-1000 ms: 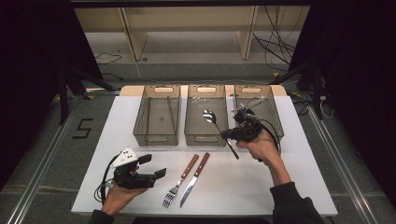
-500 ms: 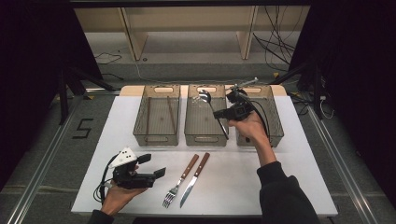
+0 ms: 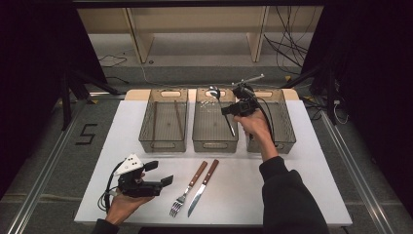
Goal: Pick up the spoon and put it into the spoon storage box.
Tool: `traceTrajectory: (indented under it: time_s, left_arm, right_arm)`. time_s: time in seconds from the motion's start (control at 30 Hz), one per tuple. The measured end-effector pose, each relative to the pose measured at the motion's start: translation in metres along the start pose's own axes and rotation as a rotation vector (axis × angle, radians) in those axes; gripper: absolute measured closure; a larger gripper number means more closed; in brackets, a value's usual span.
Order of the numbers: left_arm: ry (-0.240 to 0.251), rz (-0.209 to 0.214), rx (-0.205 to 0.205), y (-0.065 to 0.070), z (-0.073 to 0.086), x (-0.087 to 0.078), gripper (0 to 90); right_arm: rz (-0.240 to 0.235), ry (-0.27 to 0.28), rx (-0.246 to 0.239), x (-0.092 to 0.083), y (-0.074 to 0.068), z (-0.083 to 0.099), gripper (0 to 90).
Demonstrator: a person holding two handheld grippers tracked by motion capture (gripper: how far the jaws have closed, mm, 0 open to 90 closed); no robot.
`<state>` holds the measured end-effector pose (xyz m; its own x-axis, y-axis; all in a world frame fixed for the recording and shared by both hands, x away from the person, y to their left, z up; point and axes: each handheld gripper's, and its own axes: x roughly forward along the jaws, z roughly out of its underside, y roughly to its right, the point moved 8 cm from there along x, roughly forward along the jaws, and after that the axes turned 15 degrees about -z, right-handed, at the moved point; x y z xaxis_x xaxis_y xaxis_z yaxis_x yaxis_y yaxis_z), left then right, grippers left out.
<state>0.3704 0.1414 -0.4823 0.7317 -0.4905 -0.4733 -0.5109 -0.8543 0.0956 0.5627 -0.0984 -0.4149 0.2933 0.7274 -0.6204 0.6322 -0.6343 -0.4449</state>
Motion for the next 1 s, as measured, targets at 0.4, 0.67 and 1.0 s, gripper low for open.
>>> traceTrajectory:
  time_s: [0.4,0.67,1.0]
  left_arm:
    - [-0.003,0.007,0.004,0.001,0.001,0.001,16.8]
    - [-0.001,0.008,0.005,0.002,0.000,0.000,16.8]
    - [0.001,0.010,0.005,0.002,0.000,0.000,16.8]
  right_arm:
    - [0.040,-0.012,0.049,0.017,0.016,-0.001,85.4]
    - [0.045,-0.011,0.053,0.021,0.018,0.000,85.3]
    - [0.057,-0.021,0.057,0.032,0.019,0.003,84.7]
